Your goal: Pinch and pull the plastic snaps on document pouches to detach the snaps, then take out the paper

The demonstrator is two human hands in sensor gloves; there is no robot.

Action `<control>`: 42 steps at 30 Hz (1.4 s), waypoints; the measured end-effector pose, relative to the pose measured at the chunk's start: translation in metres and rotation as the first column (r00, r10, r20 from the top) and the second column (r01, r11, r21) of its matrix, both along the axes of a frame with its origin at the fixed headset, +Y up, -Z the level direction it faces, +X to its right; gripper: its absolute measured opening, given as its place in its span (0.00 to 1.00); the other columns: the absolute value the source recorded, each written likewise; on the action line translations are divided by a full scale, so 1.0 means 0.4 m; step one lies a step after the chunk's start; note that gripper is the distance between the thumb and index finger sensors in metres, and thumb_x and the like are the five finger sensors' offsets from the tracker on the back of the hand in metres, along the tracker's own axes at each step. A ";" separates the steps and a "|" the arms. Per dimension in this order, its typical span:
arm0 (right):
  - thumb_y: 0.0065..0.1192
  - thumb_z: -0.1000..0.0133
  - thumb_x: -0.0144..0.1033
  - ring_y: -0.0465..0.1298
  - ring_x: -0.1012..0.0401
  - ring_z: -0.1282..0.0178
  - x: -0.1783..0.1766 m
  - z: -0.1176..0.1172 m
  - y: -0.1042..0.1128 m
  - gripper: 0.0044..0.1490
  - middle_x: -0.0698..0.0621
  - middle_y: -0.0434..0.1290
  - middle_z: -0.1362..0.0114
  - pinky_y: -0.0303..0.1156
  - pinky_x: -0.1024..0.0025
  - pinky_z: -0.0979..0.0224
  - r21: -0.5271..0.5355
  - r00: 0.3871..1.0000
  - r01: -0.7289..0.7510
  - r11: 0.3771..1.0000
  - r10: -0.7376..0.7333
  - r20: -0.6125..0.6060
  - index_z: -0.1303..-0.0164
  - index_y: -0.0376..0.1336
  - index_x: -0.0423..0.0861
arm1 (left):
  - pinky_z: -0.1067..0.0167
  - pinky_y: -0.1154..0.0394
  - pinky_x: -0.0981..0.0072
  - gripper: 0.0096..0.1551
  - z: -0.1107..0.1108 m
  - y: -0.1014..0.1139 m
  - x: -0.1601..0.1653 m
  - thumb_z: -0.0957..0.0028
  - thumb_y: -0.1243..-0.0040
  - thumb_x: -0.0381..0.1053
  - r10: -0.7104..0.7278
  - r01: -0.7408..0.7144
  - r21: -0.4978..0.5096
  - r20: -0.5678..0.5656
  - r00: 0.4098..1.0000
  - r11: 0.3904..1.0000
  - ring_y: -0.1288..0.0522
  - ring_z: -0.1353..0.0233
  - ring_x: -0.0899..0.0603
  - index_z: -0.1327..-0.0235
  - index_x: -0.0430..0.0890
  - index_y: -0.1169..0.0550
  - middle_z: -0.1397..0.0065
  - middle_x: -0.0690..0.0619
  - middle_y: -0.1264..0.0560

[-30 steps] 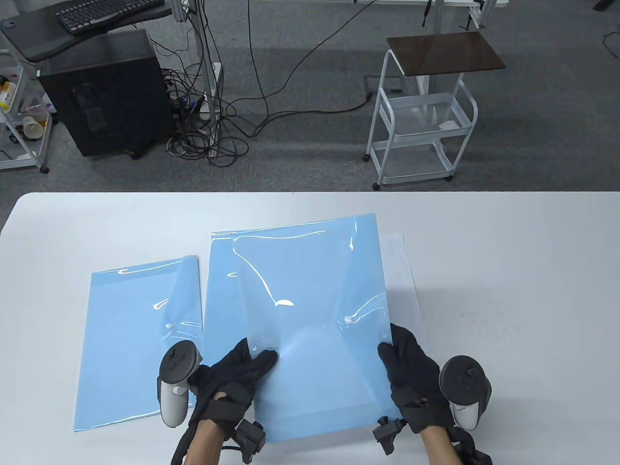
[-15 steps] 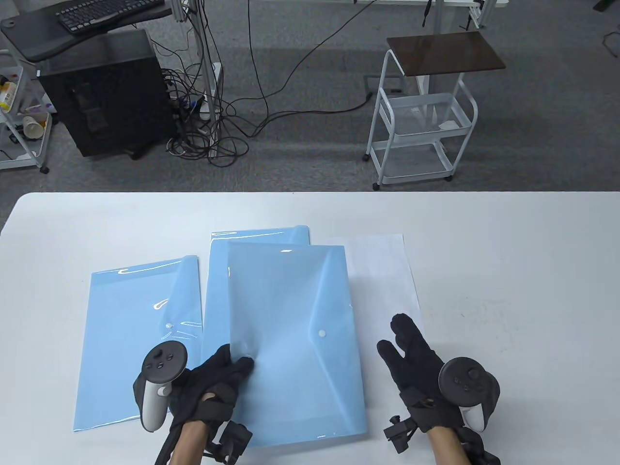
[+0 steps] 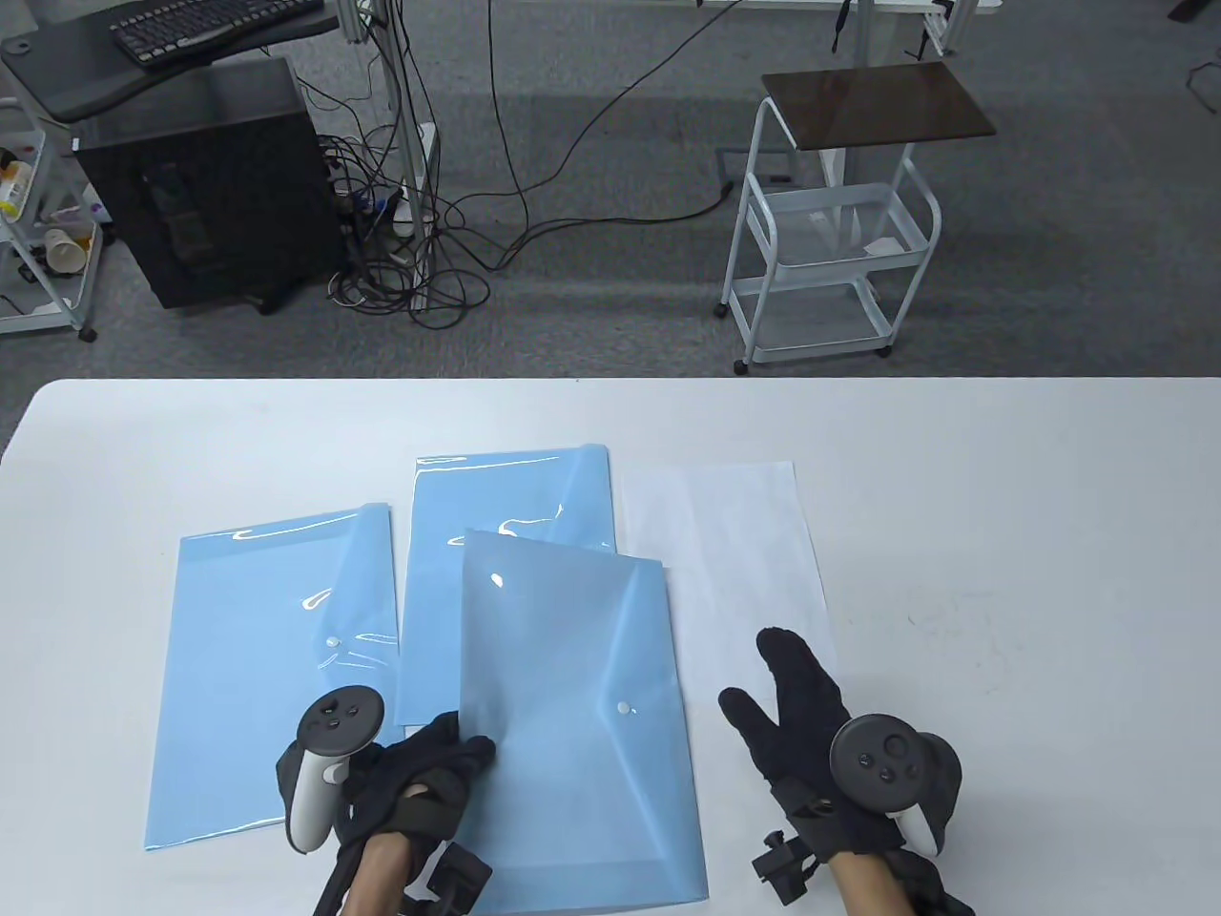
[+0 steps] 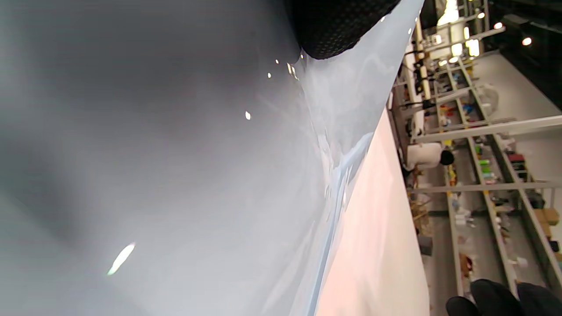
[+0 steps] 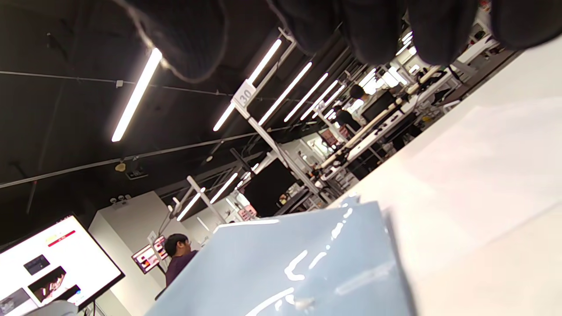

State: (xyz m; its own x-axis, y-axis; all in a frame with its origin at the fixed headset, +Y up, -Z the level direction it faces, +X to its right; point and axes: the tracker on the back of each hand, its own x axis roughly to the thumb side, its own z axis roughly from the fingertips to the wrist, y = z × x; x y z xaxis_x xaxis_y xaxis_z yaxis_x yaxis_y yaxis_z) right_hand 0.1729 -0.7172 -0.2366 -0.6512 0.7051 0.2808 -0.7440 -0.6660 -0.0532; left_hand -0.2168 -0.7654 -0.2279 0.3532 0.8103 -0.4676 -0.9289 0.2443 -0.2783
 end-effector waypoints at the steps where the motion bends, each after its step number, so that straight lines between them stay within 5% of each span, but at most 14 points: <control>1: 0.57 0.36 0.57 0.63 0.22 0.25 -0.002 0.000 -0.001 0.52 0.22 0.59 0.16 0.64 0.20 0.38 -0.001 1.000 -0.007 1.000 0.007 -0.002 0.15 0.52 0.32 | 0.57 0.15 0.59 0.25 0.000 -0.004 -0.001 0.36 0.43 0.46 -0.008 0.008 -0.002 -0.003 1.000 1.000 0.11 0.52 0.45 0.29 0.40 0.30 0.38 0.47 0.18; 12: 0.60 0.38 0.60 0.61 0.19 0.26 -0.077 0.013 0.003 0.57 0.18 0.57 0.16 0.63 0.18 0.39 -0.029 0.978 -0.202 0.979 0.200 -0.064 0.15 0.50 0.30 | 0.57 0.14 0.59 0.27 0.000 -0.009 -0.013 0.37 0.39 0.48 -0.211 0.209 -0.032 -0.054 0.976 0.977 0.10 0.51 0.44 0.29 0.38 0.30 0.39 0.47 0.17; 19: 0.61 0.40 0.65 0.59 0.18 0.26 -0.186 0.000 0.010 0.63 0.15 0.54 0.16 0.62 0.17 0.40 -0.079 0.892 -0.431 0.899 0.412 -0.183 0.14 0.49 0.27 | 0.56 0.13 0.59 0.28 -0.002 -0.014 -0.007 0.37 0.40 0.48 -0.267 0.265 -0.042 -0.041 0.963 0.963 0.10 0.49 0.44 0.29 0.37 0.30 0.38 0.47 0.17; 31: 0.65 0.43 0.64 0.65 0.23 0.27 -0.375 -0.079 -0.054 0.67 0.18 0.58 0.17 0.67 0.23 0.39 -0.178 0.632 -0.765 0.618 0.672 -0.385 0.17 0.49 0.23 | 0.56 0.13 0.60 0.28 -0.003 -0.016 -0.001 0.37 0.40 0.48 -0.319 0.317 -0.032 -0.042 0.947 0.948 0.10 0.50 0.45 0.29 0.37 0.30 0.39 0.48 0.17; 35: 0.68 0.44 0.63 0.69 0.27 0.28 -0.412 -0.099 -0.087 0.65 0.21 0.60 0.17 0.70 0.26 0.39 -0.171 0.540 -0.839 0.517 0.748 -0.386 0.17 0.50 0.25 | 0.56 0.13 0.60 0.28 -0.003 -0.018 -0.001 0.37 0.40 0.48 -0.324 0.323 -0.030 -0.042 0.945 0.946 0.10 0.50 0.45 0.29 0.37 0.30 0.38 0.48 0.17; 42: 0.69 0.42 0.56 0.77 0.32 0.34 -0.453 -0.104 -0.120 0.58 0.24 0.69 0.23 0.75 0.32 0.42 -0.120 0.440 -0.896 0.427 0.826 -0.351 0.20 0.54 0.25 | 0.56 0.13 0.60 0.27 -0.004 -0.020 0.001 0.37 0.40 0.47 -0.335 0.334 -0.024 -0.036 0.942 0.942 0.10 0.50 0.45 0.29 0.37 0.30 0.38 0.48 0.17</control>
